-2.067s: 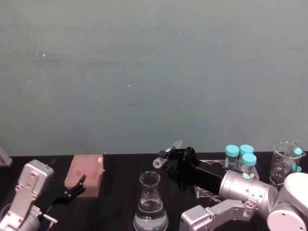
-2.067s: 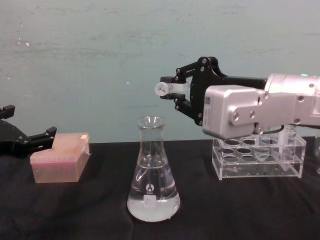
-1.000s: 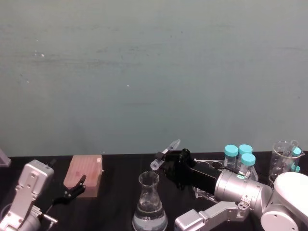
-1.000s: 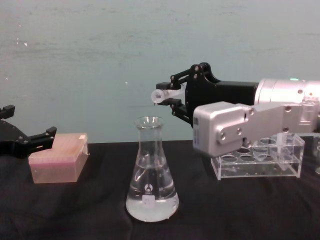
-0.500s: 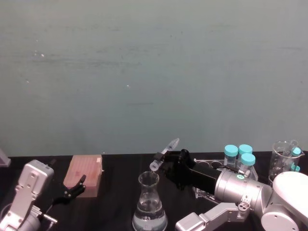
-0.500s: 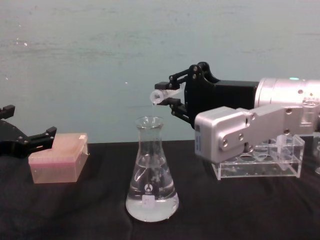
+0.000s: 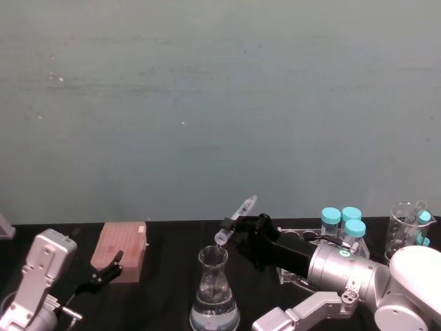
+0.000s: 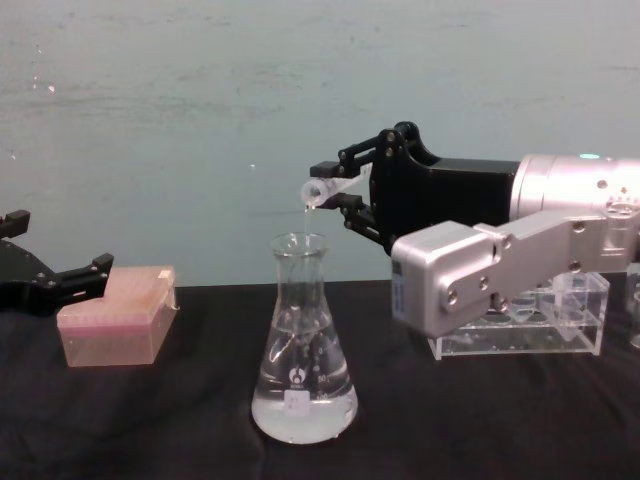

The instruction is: Pour the liquid from the test tube into the beaker using one hand.

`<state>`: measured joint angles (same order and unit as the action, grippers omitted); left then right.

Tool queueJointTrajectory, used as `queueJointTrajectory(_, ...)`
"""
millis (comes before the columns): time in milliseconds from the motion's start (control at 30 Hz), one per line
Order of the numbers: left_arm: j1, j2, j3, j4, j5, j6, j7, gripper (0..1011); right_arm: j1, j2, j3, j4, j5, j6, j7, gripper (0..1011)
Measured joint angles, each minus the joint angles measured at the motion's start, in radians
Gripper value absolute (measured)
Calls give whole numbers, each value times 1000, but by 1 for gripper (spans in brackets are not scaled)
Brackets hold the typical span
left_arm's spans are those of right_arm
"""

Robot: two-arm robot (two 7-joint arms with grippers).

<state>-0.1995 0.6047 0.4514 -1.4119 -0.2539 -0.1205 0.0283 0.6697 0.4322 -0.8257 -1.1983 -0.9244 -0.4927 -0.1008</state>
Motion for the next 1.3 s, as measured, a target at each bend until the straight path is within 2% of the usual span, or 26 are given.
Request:
queueJointTrajectory(700, 0, 0, 0, 0, 0, 0, 0, 1000, 27, 16, -35, 3, -61, 11, -53, 198)
queueJointTrajectory(1300, 0, 0, 0, 0, 0, 0, 0, 1000, 39, 17, -45, 13, -66, 23, -60, 198)
